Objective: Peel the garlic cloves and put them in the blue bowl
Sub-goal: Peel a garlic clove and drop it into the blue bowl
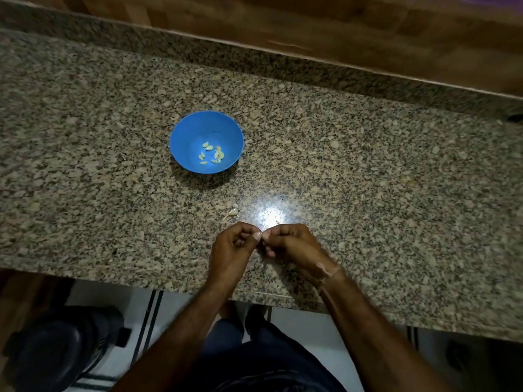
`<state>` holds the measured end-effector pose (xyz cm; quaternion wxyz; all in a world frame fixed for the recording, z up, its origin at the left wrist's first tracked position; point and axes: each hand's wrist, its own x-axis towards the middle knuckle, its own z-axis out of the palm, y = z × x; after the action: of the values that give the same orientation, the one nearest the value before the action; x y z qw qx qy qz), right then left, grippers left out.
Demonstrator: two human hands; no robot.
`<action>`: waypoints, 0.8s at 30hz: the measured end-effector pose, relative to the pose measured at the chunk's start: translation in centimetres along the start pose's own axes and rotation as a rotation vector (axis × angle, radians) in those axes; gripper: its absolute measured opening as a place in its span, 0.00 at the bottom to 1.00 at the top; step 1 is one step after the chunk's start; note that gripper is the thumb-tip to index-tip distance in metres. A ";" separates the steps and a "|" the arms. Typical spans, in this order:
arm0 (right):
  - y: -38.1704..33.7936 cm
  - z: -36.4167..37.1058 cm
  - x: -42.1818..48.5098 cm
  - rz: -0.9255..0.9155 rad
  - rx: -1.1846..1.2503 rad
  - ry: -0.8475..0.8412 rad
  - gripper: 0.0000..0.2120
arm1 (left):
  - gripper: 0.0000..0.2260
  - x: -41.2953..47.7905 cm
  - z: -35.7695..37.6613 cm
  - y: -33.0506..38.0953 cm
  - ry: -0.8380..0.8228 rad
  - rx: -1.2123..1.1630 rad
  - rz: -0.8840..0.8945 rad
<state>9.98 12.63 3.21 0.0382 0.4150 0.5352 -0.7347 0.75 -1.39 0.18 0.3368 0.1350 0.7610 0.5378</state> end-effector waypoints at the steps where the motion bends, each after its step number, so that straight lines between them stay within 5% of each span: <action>1: 0.1 0.3 -0.3 -0.007 0.014 0.010 0.07 | 0.05 -0.1 -0.2 0.1 -0.003 0.007 -0.004; 7: 0.3 2.7 -1.9 -0.071 0.078 0.098 0.10 | 0.03 -0.6 -1.5 0.9 0.052 0.155 0.090; 10: 0.3 3.8 -2.5 0.004 0.231 0.079 0.04 | 0.05 -0.5 -2.2 1.2 0.047 0.217 0.125; 14: 2.3 4.0 -1.7 -0.416 -0.233 0.271 0.07 | 0.08 -0.2 -2.9 2.6 -0.118 -0.146 -0.262; 17: 2.9 4.1 -1.3 -0.493 -0.377 0.319 0.08 | 0.09 0.0 -3.6 2.8 -0.227 -0.188 -0.491; 19: 2.2 4.1 -1.2 -0.336 -0.167 0.243 0.08 | 0.10 -0.1 -3.2 2.6 -0.160 -0.156 -0.346; 22: 0.8 4.7 -1.4 0.078 0.317 0.117 0.10 | 0.07 0.1 -2.7 1.5 -0.046 0.180 0.122; 24: 0.9 4.7 -1.3 0.118 0.364 0.107 0.10 | 0.06 0.6 -2.5 1.2 -0.043 0.242 0.166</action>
<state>8.64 7.91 3.71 -0.0227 0.4842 0.3696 -0.7927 -1.54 -2.43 1.50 0.2887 0.2488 0.7990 0.4652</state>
